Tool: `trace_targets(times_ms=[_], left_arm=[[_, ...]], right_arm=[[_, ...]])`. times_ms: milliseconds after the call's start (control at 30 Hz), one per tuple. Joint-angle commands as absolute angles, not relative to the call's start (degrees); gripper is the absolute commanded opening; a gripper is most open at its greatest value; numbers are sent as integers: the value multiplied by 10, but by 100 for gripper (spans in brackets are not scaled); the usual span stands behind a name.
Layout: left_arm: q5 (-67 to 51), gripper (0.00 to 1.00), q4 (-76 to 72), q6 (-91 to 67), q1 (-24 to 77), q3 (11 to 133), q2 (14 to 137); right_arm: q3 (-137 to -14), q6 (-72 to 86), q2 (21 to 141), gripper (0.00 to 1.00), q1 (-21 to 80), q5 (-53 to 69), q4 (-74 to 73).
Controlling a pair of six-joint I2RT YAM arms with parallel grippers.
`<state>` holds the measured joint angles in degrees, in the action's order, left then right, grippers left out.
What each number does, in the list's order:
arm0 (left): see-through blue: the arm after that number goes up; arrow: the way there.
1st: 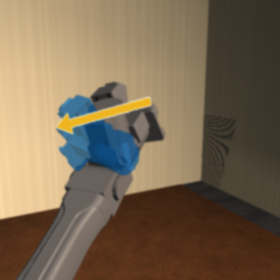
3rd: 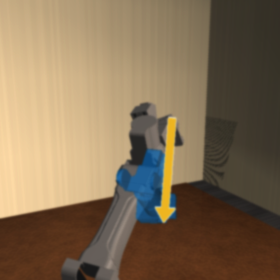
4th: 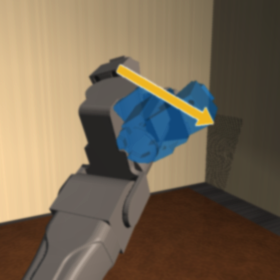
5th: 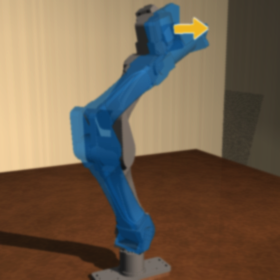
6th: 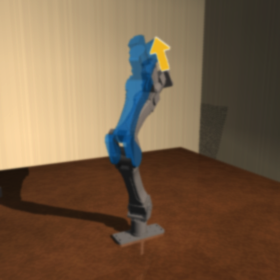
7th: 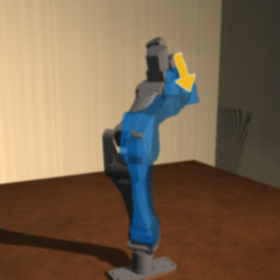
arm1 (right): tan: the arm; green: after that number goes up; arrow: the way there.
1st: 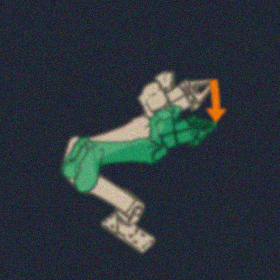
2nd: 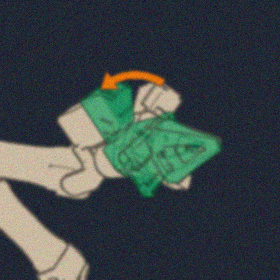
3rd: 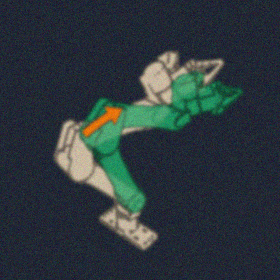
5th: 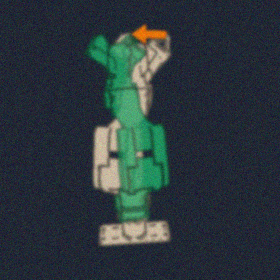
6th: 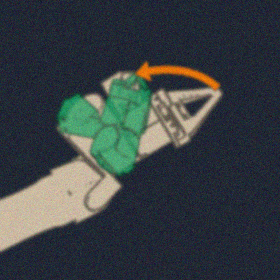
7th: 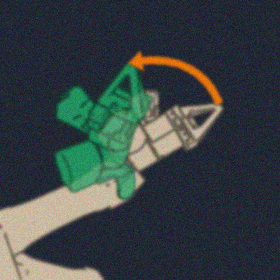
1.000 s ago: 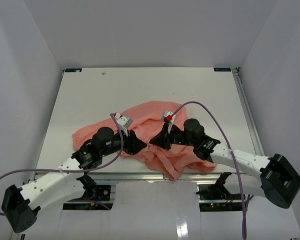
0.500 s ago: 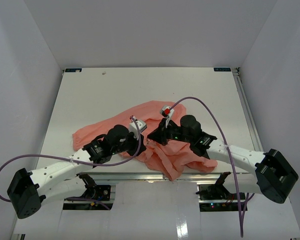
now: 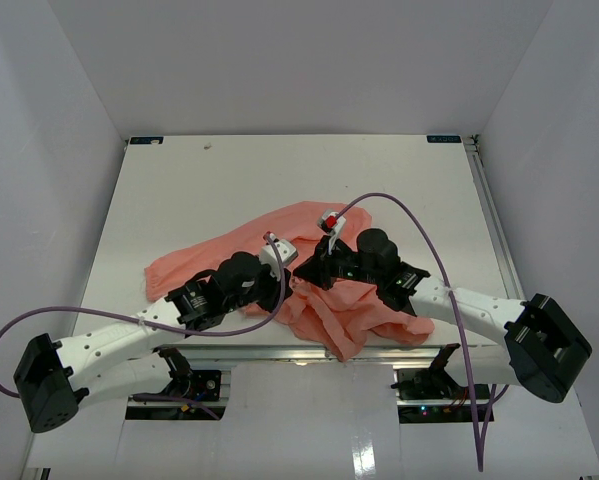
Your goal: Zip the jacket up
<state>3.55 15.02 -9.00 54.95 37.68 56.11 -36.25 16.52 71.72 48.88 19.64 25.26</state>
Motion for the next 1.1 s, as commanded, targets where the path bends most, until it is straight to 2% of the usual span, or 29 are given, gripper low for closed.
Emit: trace_targets(times_ms=[0, 333, 400, 500, 600, 867, 1067], left_arm=[[78, 42, 160, -84, 568, 400, 570], [130, 40, 163, -91, 587, 397, 576], [127, 33, 161, -88, 589, 399, 583], [110, 13, 147, -84, 591, 392, 580], [91, 1, 118, -78, 592, 375, 562], [46, 0, 70, -86, 592, 315, 397], [48, 0, 70, -93, 592, 308, 355]], right_arm=[[-388, 174, 719, 8, 491, 196, 265], [-384, 181, 723, 8, 491, 203, 275], [-383, 183, 724, 8, 491, 207, 278], [-377, 186, 725, 8, 490, 215, 284], [-369, 188, 726, 8, 491, 215, 290], [-368, 195, 750, 8, 482, 223, 297], [-358, 208, 750, 8, 481, 245, 312]])
